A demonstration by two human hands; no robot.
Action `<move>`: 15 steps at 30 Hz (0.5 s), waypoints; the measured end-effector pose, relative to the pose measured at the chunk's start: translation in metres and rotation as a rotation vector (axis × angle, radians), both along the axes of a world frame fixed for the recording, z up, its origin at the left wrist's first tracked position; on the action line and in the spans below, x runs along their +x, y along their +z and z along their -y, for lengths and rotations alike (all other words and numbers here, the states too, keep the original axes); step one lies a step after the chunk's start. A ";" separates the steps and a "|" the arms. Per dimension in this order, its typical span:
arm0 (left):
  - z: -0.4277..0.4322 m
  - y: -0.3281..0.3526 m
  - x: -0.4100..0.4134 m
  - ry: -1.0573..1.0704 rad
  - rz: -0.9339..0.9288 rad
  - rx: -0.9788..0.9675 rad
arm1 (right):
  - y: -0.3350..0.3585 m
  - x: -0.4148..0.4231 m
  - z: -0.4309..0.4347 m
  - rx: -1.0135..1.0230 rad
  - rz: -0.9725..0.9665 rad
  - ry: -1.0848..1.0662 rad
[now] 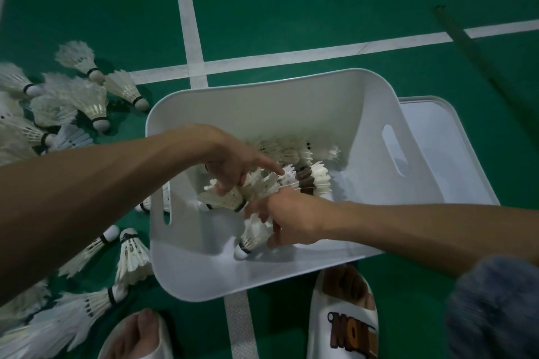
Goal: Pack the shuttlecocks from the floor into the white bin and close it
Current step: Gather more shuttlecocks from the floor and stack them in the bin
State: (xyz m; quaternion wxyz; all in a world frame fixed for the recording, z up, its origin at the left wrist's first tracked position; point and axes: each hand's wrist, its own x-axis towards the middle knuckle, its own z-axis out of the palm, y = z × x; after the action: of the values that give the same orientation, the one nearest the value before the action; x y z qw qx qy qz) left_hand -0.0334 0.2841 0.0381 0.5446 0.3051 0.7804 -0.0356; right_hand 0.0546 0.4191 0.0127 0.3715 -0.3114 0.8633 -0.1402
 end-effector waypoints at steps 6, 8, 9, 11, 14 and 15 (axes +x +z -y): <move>0.004 0.001 0.000 0.003 0.006 0.007 | -0.004 -0.003 0.003 0.042 0.002 0.023; 0.005 0.005 -0.001 -0.005 0.017 0.008 | 0.003 -0.006 -0.003 0.037 -0.014 0.040; 0.005 0.009 -0.002 -0.019 0.013 0.007 | 0.008 -0.008 -0.009 0.036 -0.024 0.044; 0.003 0.017 -0.005 -0.039 0.004 0.012 | 0.018 -0.013 -0.022 0.051 -0.047 0.065; -0.002 0.025 -0.009 -0.006 0.046 0.018 | 0.035 -0.024 -0.046 0.127 -0.038 0.109; -0.005 0.026 -0.008 0.003 0.063 0.014 | 0.040 -0.028 -0.055 0.171 -0.027 0.102</move>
State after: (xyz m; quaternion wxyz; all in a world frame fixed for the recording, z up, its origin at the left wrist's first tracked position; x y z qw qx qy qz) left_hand -0.0415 0.2889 0.0643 0.5668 0.3086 0.7636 -0.0197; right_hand 0.0270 0.4743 0.0530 0.3918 -0.3241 0.8601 -0.0425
